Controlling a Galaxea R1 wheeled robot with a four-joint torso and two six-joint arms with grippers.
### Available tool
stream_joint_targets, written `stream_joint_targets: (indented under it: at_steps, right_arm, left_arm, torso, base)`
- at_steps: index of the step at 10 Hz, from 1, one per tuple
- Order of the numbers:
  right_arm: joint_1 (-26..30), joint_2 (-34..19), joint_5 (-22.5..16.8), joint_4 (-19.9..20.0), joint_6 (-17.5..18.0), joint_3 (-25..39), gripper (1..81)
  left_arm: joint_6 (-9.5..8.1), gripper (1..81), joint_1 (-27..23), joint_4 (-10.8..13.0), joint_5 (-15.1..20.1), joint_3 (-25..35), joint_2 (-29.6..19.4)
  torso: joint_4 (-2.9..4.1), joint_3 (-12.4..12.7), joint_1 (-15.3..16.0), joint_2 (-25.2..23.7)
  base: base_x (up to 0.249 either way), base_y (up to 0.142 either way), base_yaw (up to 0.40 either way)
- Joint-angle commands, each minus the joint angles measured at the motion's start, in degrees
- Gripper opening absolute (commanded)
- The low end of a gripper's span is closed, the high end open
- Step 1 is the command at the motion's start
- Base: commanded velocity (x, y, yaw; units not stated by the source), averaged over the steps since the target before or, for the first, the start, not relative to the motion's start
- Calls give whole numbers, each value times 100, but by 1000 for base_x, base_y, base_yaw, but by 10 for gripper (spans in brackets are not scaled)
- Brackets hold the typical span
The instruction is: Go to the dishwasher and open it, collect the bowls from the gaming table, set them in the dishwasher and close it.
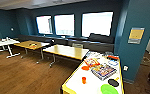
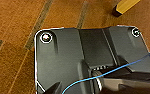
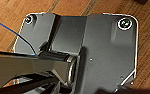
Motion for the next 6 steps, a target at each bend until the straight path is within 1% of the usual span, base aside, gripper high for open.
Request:
stream_joint_targets:
  at_steps: [1, 6]
  right_arm:
    - [275, 8, -275, -6, -12, -1, 811]
    - [275, -1, -275, -6, -12, 7, 811]
  left_arm:
    - [42, 811, -294, -23, 258, -9, -23]
    - [42, 811, -294, -14, 258, -9, -15]
  torso:
    - [0, 0, 0, 0]
    - [0, 0, -2, 0]
  base:
    - [68, 84, 0]
    - [70, 84, 0]
